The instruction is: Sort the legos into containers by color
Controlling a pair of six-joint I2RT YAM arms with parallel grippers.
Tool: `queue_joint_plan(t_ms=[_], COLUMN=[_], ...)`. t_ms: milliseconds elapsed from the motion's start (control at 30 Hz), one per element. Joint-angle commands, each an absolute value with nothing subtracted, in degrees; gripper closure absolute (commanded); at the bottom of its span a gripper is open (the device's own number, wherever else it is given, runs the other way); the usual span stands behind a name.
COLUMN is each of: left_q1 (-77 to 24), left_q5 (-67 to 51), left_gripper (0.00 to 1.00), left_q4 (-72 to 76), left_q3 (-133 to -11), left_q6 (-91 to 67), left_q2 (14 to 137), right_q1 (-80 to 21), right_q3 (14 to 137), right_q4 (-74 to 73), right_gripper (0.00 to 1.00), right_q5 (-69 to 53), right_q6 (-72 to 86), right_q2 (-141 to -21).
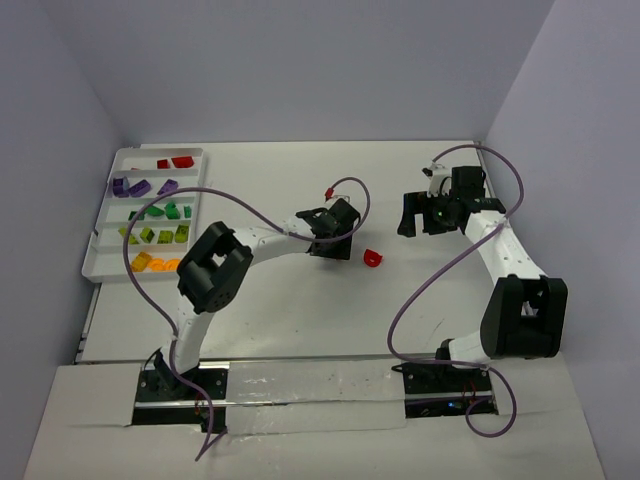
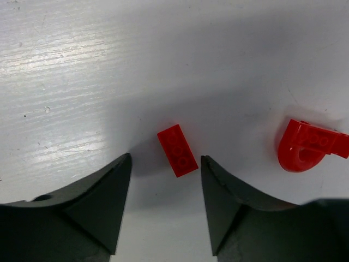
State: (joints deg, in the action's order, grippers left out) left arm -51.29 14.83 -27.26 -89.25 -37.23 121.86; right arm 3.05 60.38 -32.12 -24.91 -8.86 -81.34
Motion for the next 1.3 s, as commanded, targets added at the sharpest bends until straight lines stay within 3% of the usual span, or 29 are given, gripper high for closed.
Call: queue_joint_plan(t_ms=[0,133,400,600,800,900,1100,1267], left_q1=[-51.6,-51.4,-50.0,-46.3,-32.3,-20.6,4.3,12.9], left_q5=[15.6,15.9,15.4,16.2,4.3,-4.4,-19.2,-20.4], left_gripper=[0.43,0.49,0.83,0.97,1.0,1.0,1.0,1.0], left_q4=[-28.3,-27.8,-25.4,-20.8,-18.5,-19.3,-22.1,-24.4], left_q3=[-90.4,-89.3,-85.9,-81.0,-77.4,-79.6,-91.0,-109.5], left_q6=[-37.9,-36.9,-32.5,-24.1,-11.7,-7.3,-6.8,-6.1], left_q2=[123.3,122.9,119.2,110.3,100.1,98.8,107.9,121.1], right_q1=[3.3,3.3,3.3,3.3,3.3,3.1,2.3,1.7], right_q3=[60.6,60.5,61.0,61.4,61.6,61.8,62.1,62.6], right_q4=[-30.6,-30.7,-30.8,-30.8,-30.6,-30.4,-30.5,-30.8], right_gripper=[0.0,0.0,0.0,0.0,0.0,0.0,0.0,0.0], right_q5=[-25.2,-25.2,-25.7,-26.9,-27.9,-29.0,-30.1,-30.7], right_q6=[-9.3,-9.2,-9.2,-9.1,-9.2,-9.2,-9.9,-10.1], right_q2=[-80.1,-80.0,-80.6,-81.5,-82.2,-82.9,-84.3,-85.6])
